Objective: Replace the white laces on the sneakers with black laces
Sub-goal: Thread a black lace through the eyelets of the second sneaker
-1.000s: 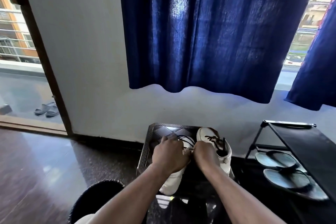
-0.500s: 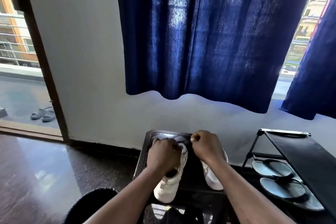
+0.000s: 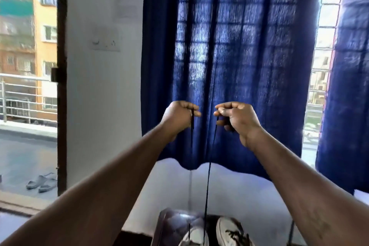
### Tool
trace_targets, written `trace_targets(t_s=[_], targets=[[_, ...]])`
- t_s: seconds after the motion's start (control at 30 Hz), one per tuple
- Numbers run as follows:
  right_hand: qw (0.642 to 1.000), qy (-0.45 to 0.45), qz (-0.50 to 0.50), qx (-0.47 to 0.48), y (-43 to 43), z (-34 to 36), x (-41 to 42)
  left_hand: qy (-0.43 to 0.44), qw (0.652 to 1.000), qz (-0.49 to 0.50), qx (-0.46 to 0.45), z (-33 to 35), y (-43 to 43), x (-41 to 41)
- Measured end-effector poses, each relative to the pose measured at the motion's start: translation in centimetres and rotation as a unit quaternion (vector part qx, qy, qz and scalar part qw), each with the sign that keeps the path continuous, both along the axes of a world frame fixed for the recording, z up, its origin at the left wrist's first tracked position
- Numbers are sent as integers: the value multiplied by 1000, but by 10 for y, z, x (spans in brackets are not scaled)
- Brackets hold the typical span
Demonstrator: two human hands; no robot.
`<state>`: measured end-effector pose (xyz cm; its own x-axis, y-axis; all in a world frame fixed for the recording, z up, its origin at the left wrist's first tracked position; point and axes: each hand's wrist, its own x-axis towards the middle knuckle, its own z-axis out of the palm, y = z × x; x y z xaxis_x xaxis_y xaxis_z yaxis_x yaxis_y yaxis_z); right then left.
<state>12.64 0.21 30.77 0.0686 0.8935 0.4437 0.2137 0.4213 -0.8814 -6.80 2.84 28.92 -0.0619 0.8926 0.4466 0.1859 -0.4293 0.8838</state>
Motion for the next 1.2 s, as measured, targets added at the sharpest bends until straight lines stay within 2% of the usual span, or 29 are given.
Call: trace_targets(t_s=[0.17, 0.43, 0.63, 0.77, 0.9, 1.07, 1.2], targets=[[1000, -3, 4, -6, -6, 35, -6, -19, 1000, 6, -3, 50, -11, 7], [996, 34, 78, 3, -19, 45, -10, -5, 1000, -8, 0, 61, -16, 10], [998, 49, 24, 6, -18, 39, -9, -5, 1000, 0, 17, 59, -20, 6], [999, 34, 4, 20, -19, 36, -10, -73, 997, -12, 1, 60, -21, 5], [1000, 6, -4, 19, -19, 30, -16, -144, 987, 14, 68, 93, -15, 4], [1000, 16, -9, 10, -15, 26, -20, -107, 992, 7, 73, 97, -14, 4], [1000, 23, -3, 22, -14, 28, -20, -165, 976, 26, 140, 95, -9, 1]])
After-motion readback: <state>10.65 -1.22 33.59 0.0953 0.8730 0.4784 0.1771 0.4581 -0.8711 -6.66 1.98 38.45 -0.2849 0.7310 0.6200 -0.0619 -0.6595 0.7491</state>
